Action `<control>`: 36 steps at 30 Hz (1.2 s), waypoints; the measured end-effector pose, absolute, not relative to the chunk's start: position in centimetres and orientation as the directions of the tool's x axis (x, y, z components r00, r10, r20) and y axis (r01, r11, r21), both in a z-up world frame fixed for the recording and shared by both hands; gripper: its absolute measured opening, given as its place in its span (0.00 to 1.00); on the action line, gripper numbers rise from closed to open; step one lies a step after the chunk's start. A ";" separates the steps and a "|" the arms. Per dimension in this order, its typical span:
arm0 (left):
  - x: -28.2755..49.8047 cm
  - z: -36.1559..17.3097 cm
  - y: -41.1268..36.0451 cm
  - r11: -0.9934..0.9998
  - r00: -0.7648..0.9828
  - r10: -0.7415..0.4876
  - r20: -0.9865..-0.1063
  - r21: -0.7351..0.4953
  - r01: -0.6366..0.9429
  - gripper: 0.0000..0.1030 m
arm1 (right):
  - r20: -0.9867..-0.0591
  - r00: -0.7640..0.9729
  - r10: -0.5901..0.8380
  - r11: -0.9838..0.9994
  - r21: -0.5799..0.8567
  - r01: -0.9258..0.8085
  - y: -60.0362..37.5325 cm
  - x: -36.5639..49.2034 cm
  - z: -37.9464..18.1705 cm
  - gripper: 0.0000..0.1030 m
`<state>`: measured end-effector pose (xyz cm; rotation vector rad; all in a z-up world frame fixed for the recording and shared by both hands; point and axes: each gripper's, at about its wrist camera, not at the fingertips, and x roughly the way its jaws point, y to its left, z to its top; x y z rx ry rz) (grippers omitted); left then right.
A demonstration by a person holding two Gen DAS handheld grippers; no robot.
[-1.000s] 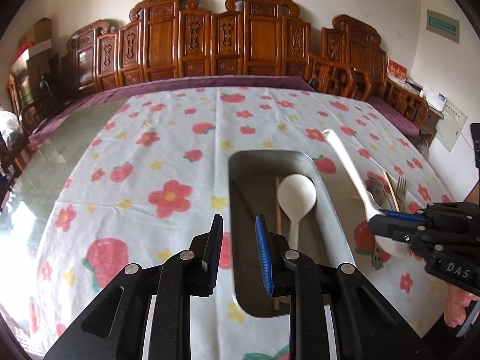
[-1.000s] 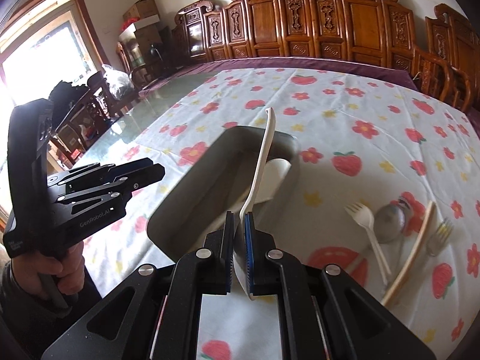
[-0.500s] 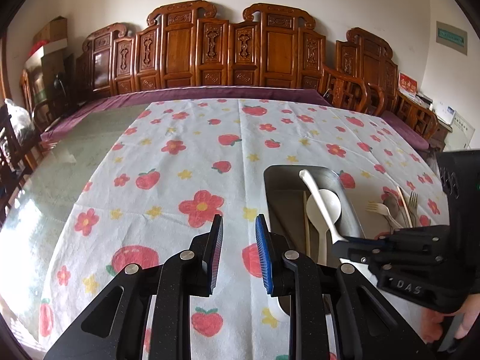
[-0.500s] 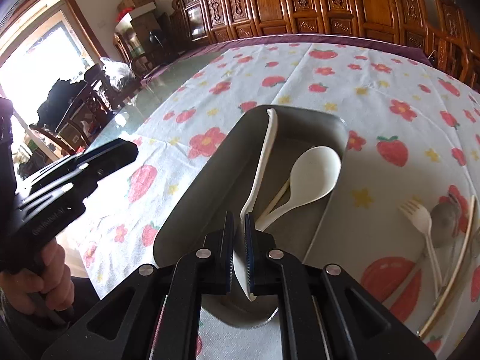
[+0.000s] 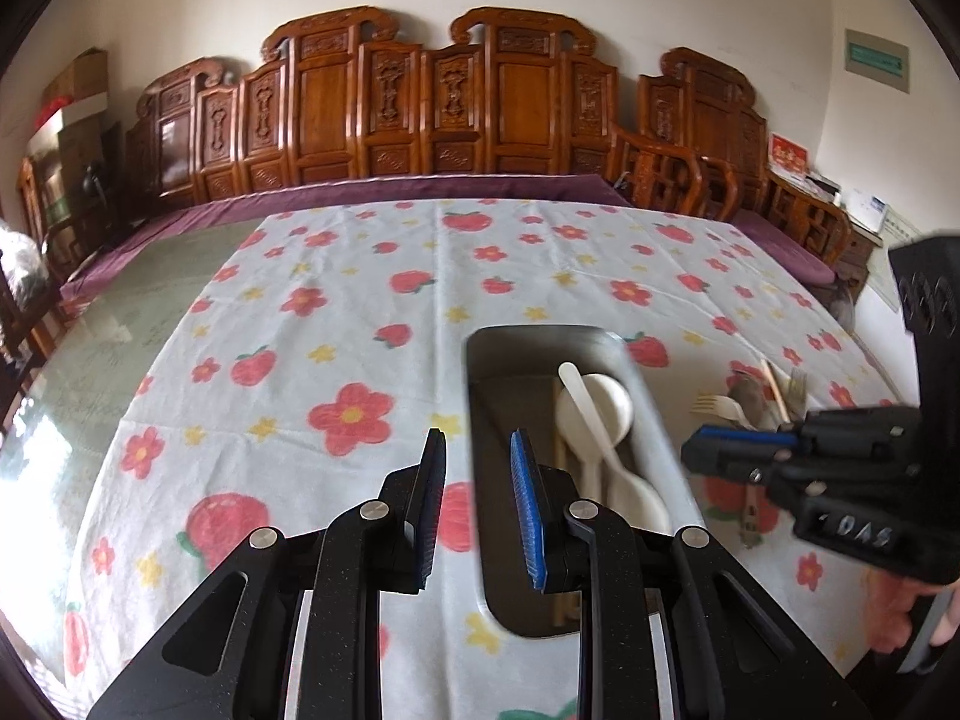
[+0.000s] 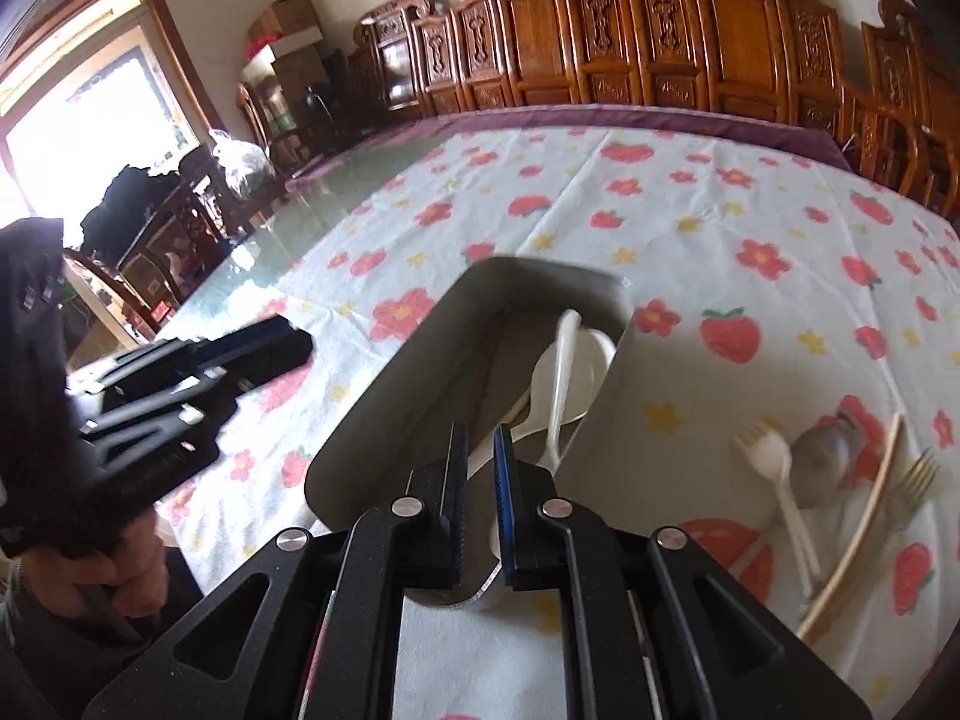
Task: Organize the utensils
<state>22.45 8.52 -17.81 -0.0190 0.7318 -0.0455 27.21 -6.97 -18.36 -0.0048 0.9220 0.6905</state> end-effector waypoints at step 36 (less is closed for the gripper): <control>21.1 -19.8 -3.8 0.951 0.691 -0.265 -0.673 -0.063 0.303 0.32 | -0.854 0.479 0.204 0.969 0.106 -0.225 -22.2 24.6 -24.6 0.24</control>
